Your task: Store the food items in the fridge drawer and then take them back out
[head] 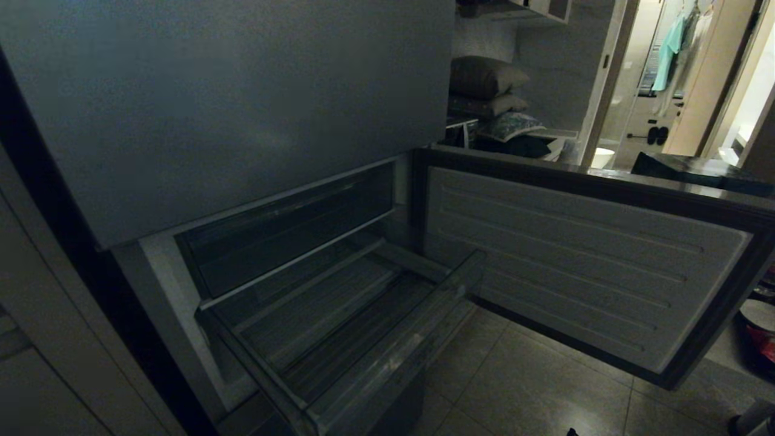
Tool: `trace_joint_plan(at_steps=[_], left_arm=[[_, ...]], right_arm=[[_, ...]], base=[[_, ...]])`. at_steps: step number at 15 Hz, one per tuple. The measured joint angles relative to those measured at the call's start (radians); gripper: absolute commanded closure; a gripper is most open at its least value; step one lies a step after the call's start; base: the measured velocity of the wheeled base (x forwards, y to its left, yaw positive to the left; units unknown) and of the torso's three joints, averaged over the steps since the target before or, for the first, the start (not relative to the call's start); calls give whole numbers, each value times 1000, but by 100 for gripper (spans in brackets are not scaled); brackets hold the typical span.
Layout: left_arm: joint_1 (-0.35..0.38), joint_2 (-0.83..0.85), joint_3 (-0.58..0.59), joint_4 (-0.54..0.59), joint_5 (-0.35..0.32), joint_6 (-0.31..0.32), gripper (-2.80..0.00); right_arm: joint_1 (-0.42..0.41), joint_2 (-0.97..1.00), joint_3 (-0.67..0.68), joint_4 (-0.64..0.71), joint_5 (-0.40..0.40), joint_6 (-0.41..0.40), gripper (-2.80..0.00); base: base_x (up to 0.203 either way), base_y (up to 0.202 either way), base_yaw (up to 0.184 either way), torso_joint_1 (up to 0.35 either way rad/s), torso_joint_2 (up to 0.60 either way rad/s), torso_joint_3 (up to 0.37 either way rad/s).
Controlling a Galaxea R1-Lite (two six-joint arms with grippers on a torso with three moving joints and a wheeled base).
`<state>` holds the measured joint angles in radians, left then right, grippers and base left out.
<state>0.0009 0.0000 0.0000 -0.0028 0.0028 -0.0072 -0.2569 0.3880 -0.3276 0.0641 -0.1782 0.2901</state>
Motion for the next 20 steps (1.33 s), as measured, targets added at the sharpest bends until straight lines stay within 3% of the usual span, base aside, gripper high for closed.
trace_joint_plan(at_steps=[4,6,9,13,16,20], left_arm=[[0,0,0,0,0,0,0],[0,0,0,0,0,0,0],[0,0,0,0,0,0,0],[0,0,0,0,0,0,0],[0,0,0,0,0,0,0],[0,0,0,0,0,0,0]], right_arm=[[-430,286,-69,-124,212,27,0],[-560,435,-82,-207,341,25,0],[-629,638,-88,-340,402,31,0],[-677,924,-122,-517,414,29,0],[-727,1130,-226,-602,422,11,0],[-793,1345,-398,-618,471,-108,0]], base=[[0,0,0,0,0,0],[0,0,0,0,0,0],[0,0,0,0,0,0],[0,0,0,0,0,0],[0,0,0,0,0,0],[0,0,0,0,0,0]])
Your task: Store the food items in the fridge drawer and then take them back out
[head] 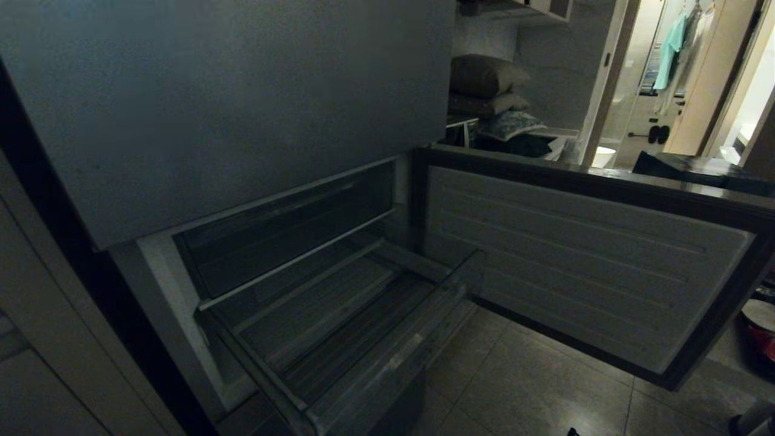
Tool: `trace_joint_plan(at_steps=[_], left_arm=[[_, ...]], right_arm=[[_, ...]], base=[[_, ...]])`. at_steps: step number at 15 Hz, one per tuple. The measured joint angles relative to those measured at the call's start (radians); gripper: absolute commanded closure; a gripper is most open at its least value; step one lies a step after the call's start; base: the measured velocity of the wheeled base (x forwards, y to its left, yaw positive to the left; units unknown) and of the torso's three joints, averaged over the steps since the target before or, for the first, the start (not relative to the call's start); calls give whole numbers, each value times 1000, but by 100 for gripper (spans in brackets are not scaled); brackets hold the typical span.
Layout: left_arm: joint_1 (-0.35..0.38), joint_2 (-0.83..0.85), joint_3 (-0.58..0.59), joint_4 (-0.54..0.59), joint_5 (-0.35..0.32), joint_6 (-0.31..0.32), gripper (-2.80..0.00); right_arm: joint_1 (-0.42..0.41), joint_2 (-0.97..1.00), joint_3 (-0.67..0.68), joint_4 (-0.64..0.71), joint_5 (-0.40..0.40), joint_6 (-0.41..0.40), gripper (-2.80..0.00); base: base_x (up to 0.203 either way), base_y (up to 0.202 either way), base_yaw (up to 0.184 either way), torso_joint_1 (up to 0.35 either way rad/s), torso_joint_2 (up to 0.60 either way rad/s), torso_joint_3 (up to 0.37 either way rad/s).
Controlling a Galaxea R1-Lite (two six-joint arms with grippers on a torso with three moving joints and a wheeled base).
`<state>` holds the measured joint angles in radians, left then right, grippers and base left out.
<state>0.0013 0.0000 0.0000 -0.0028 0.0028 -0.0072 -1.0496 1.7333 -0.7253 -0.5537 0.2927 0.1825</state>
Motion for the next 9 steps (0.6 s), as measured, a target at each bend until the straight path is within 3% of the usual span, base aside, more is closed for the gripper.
trace_joint_plan(at_steps=[4,9], left_arm=[[0,0,0,0,0,0,0],[0,0,0,0,0,0,0]], right_arm=[[-10,159,-129,-7,37,-61,0],[27,376,-393,-7,48,-38,0]], base=[[0,0,0,0,0,0],[0,0,0,0,0,0]])
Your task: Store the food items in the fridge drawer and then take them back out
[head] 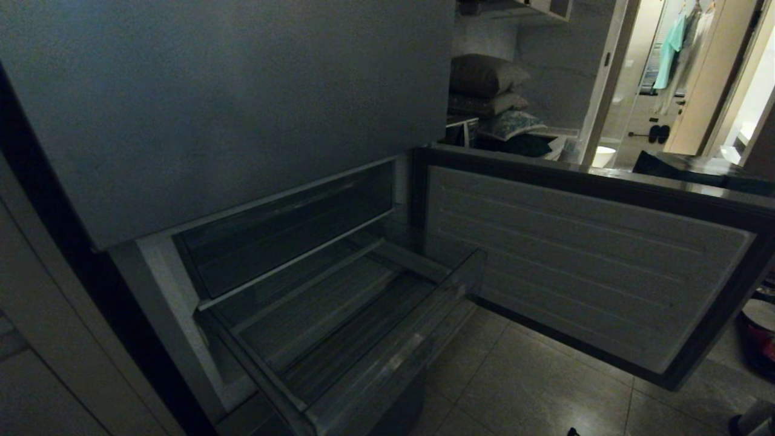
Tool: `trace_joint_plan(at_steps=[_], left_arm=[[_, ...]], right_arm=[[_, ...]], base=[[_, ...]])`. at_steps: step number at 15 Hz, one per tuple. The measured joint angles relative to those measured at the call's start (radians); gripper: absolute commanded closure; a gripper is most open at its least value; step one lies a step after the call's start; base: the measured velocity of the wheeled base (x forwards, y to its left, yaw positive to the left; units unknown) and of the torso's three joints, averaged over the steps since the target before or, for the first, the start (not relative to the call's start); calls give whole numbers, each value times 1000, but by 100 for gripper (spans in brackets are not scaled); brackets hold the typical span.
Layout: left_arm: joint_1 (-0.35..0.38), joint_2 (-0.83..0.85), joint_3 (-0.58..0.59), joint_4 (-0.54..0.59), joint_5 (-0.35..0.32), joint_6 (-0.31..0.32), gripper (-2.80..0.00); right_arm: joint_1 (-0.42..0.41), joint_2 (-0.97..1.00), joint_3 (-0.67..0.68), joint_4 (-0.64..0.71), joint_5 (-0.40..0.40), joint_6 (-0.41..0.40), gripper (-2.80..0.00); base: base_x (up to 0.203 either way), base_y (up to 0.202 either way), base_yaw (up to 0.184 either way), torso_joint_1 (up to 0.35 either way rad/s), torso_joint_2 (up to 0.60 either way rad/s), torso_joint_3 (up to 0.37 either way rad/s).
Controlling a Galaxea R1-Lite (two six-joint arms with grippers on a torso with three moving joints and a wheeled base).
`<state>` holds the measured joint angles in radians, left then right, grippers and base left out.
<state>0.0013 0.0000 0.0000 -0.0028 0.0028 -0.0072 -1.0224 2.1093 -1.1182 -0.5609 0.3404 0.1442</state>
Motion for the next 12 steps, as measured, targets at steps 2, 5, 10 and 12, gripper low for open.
trace_joint_plan(at_steps=[2,5,10,12], left_arm=[[0,0,0,0,0,0,0],[0,0,0,0,0,0,0],[0,0,0,0,0,0,0],[0,0,0,0,0,0,0]], right_arm=[[36,82,-101,4,-7,19,0],[97,169,-182,7,-35,27,0],[154,266,-308,8,-39,68,0],[166,293,-341,27,-38,68,0]], base=[[0,0,0,0,0,0],[0,0,0,0,0,0],[0,0,0,0,0,0],[0,0,0,0,0,0]])
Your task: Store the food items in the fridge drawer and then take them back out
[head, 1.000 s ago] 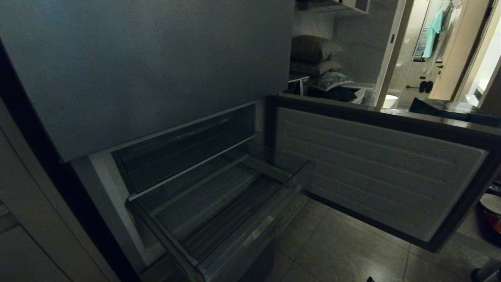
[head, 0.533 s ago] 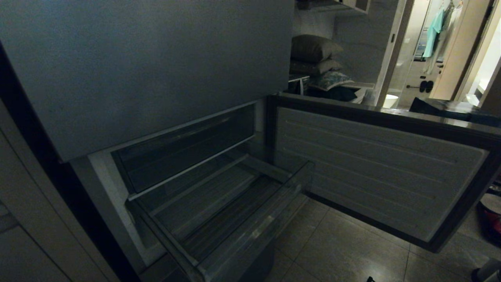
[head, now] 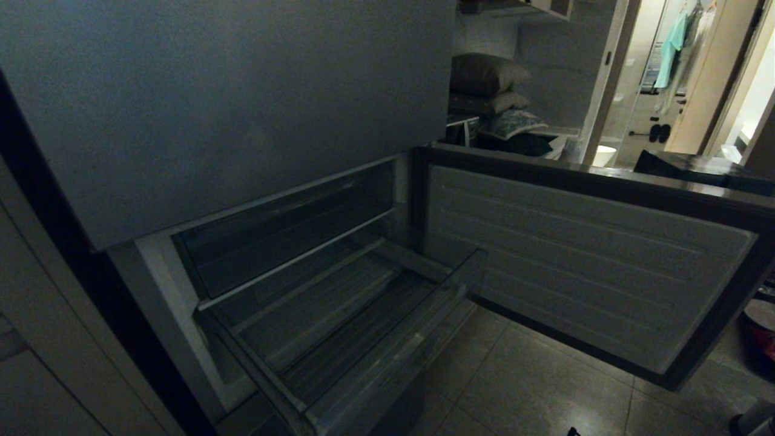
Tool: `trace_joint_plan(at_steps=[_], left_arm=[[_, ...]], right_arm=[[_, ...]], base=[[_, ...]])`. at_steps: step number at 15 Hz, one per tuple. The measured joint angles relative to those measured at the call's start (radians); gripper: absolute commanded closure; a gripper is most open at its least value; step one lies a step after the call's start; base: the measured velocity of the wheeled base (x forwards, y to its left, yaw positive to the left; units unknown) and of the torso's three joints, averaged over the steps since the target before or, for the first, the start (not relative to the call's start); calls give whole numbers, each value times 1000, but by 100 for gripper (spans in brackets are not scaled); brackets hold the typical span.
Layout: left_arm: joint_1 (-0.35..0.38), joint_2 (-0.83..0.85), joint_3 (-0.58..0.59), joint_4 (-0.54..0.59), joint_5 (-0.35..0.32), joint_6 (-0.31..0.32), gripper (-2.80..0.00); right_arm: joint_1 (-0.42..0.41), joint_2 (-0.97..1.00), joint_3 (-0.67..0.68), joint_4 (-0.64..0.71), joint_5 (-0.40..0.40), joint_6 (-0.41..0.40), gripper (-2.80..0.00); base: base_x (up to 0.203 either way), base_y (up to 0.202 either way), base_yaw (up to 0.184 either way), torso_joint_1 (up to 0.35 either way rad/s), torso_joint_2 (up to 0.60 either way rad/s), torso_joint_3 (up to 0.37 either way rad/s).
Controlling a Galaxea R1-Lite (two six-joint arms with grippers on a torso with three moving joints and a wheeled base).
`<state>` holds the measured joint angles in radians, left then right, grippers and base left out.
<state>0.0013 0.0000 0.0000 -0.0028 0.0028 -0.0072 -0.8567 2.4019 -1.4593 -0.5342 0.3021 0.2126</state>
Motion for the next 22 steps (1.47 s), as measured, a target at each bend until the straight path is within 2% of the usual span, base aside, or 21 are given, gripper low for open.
trace_joint_plan(at_steps=[7,20,21,22], left_arm=[[0,0,0,0,0,0,0],[0,0,0,0,0,0,0],[0,0,0,0,0,0,0],[0,0,0,0,0,0,0]], right_arm=[[26,41,-27,11,4,-2,0],[25,66,-17,15,6,6,0],[25,67,-19,15,6,5,-270],[25,68,-22,15,6,5,-280]], base=[[0,0,0,0,0,0],[0,0,0,0,0,0],[0,0,0,0,0,0],[0,0,0,0,0,0]])
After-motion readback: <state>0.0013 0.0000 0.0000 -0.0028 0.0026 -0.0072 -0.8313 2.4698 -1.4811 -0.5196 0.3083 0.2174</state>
